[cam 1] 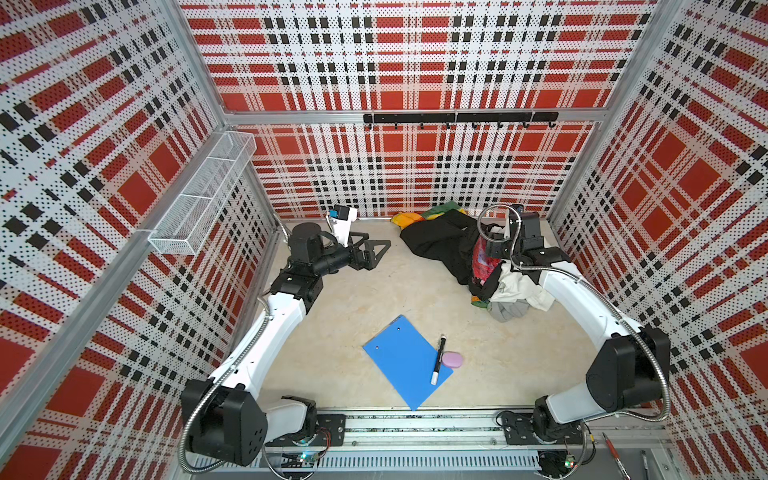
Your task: Pick out a specific cloth from the pile
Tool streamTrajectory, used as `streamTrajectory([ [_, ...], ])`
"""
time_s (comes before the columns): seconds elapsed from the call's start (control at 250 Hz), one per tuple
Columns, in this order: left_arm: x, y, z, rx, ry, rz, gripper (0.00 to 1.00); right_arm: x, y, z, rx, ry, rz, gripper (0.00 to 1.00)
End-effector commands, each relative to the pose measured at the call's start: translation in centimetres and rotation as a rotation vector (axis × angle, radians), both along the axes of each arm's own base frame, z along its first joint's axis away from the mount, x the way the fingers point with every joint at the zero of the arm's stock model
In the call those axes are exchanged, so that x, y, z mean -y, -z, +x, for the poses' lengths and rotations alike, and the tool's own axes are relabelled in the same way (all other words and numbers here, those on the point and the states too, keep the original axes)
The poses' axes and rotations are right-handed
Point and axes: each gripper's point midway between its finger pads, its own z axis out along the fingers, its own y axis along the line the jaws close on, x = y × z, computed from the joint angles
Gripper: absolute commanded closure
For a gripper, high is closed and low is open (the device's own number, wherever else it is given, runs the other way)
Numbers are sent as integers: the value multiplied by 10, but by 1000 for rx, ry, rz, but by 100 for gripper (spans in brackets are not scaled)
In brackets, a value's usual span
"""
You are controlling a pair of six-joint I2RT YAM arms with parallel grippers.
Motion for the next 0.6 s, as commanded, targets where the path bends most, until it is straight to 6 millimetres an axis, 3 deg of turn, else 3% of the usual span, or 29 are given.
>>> streamTrajectory([
  [0.0,4,-7,-1,28,19,3,1,-2,-27,-9,74,6,-26,11],
  [0.072,5,-6,-1,26,21,2,1,-6,-32,-12,79,-1,-24,7],
  [0.168,5,-7,-1,28,21,1,1,-13,-41,-16,97,-21,-17,8],
  [0.368,3,-8,-1,31,14,3,1,-47,-50,-22,109,-128,34,25],
  [0.512,2,-7,-1,31,14,9,1,-77,-41,-23,89,-191,31,41],
  [0.596,4,-5,-3,21,54,28,1,-101,-29,-21,55,-247,23,42],
])
